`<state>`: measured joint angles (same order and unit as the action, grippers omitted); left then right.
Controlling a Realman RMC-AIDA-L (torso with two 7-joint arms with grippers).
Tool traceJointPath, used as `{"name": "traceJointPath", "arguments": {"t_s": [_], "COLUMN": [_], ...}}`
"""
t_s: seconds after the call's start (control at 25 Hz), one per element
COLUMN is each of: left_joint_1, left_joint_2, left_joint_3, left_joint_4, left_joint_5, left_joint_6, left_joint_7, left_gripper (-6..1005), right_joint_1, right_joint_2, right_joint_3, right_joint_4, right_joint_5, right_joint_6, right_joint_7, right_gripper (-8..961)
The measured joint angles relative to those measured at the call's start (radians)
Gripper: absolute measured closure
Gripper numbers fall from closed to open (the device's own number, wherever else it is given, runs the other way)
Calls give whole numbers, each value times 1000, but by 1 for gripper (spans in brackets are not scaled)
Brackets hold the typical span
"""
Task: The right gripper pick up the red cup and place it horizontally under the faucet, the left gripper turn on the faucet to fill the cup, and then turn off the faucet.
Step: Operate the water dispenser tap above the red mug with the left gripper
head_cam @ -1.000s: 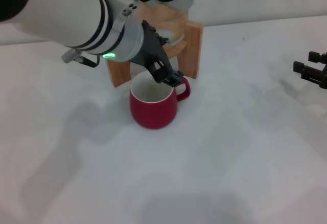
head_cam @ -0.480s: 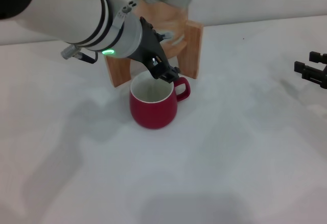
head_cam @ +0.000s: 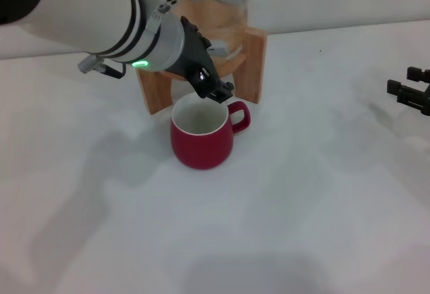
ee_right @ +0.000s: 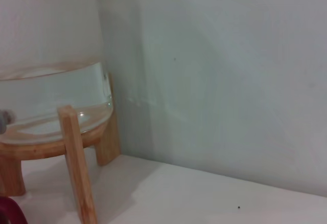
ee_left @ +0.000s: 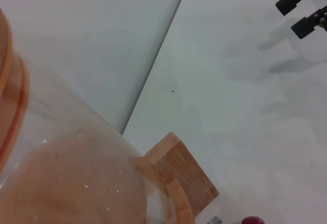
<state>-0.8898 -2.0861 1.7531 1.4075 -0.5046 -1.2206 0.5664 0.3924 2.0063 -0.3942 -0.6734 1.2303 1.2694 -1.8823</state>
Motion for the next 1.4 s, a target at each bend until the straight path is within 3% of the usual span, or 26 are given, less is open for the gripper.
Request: {"name": "traceJointPath", "arguments": {"t_s": [0.68, 1.4], "left_joint_1": [11, 3], "left_joint_2": [-2, -2], "left_joint_3": [31, 73], "left_joint_4": [74, 13], "left_joint_5": [-2, -25], "left_joint_6": [-12, 13], "left_joint_7": [-8, 0], "left_gripper": [199, 199], "right_joint_1": [-4, -2], "right_joint_2": [0, 0], "right_joint_3": [3, 1], "right_joint_4": [0, 0], "right_joint_5": [0, 0], "right_joint_6": [-5, -18], "right_joint_7": [0, 2], "right_gripper": [404, 404]}}
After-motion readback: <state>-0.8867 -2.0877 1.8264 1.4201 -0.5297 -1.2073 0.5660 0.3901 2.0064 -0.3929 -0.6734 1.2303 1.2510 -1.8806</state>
